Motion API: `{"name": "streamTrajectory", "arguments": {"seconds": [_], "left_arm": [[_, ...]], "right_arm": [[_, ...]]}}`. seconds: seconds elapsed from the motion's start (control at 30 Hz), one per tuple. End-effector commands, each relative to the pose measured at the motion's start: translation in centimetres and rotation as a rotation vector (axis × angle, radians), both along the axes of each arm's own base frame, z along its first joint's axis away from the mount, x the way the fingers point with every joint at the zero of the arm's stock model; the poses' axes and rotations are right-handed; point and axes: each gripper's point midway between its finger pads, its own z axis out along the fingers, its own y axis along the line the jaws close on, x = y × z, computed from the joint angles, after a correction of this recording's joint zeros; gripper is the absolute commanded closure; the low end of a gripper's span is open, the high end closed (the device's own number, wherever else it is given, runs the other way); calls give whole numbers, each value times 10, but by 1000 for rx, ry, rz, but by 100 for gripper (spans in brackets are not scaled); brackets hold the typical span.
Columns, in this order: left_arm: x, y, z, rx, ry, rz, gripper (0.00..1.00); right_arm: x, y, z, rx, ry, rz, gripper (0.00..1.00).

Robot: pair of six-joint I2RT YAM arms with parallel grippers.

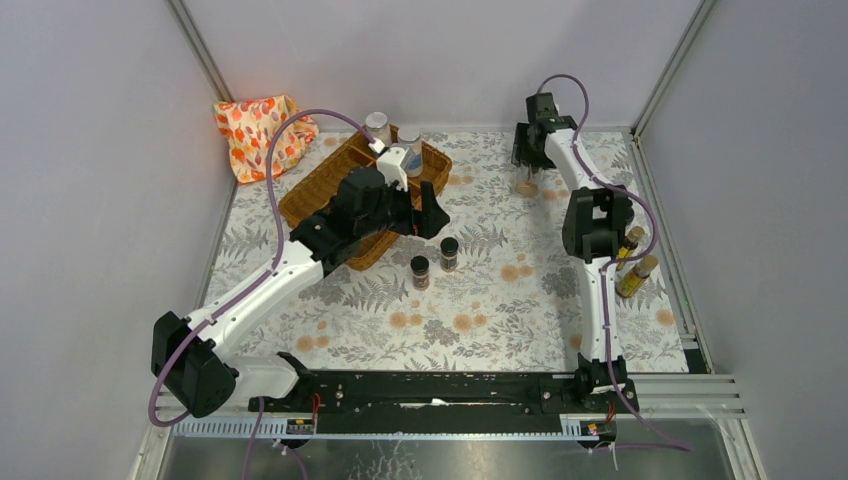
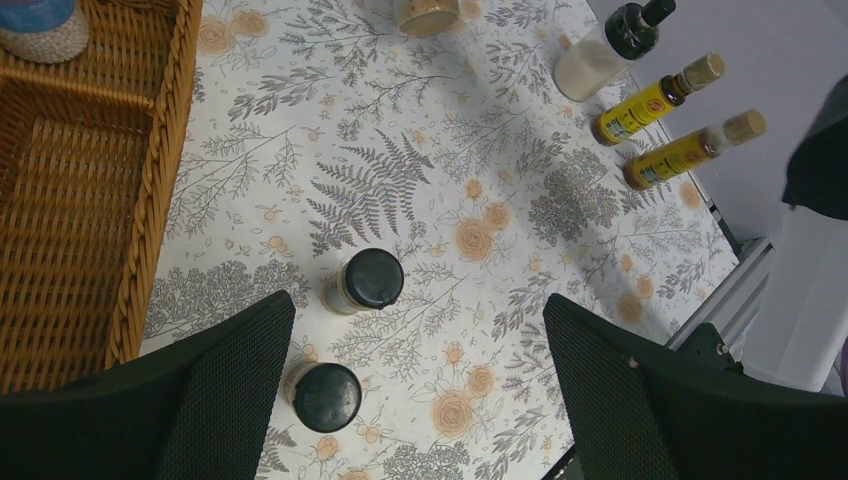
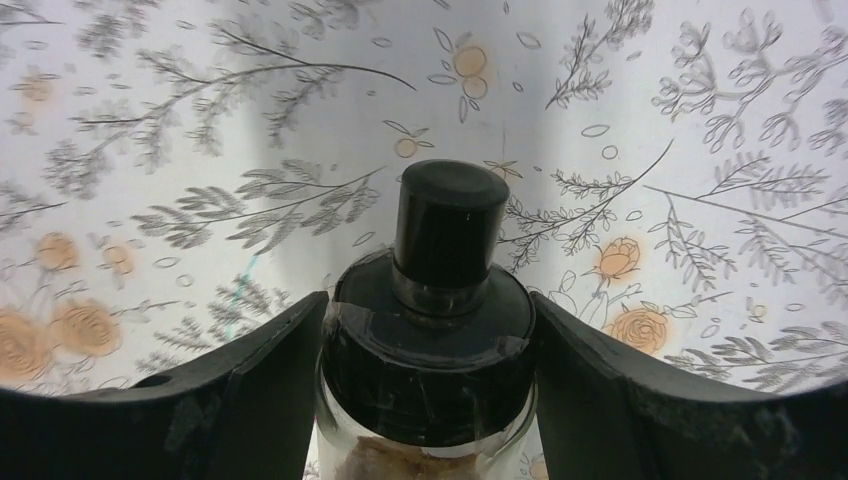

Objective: Organize the condiment bottles
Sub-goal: Pick up the bottle from the center of the board, then place the bottle in the storage box.

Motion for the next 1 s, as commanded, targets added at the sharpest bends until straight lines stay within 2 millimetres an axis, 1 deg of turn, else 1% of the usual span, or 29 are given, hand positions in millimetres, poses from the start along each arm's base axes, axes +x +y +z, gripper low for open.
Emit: {"name": "streamTrajectory", "arguments": {"seconds": [0.0, 0.07, 0.2, 0.3, 0.4, 0.43, 0.57, 0.73, 0.83, 0.97], "left_arm": [[1, 6, 13, -23, -1, 36, 1], [0, 6, 14, -25, 6, 41, 1], [-2, 8, 15, -32, 22, 51, 1], [-3, 10, 18, -36, 31, 65, 1], [-1, 17, 25, -37, 24, 106, 1], [0, 20, 30, -38, 16, 125, 1], [4, 35, 35, -28, 12, 218, 1], [5, 50, 44, -68, 30, 312, 1], [3, 60, 51, -112, 52, 354, 1], [-1, 71, 55, -157, 82, 392, 1]], "right_arm": [[16, 5, 104, -78, -253, 57, 100], [12, 9, 113, -95, -279, 73, 100], [3, 19, 124, -109, -298, 102, 100], [-6, 31, 131, -113, -313, 138, 100], [-14, 47, 141, -124, -332, 179, 100], [-17, 53, 144, -124, -339, 196, 100], [-27, 80, 164, -118, -383, 264, 100], [-40, 120, 186, -115, -444, 366, 100], [-48, 148, 195, -96, -488, 428, 100], [-57, 181, 201, -63, -529, 500, 100]]}}
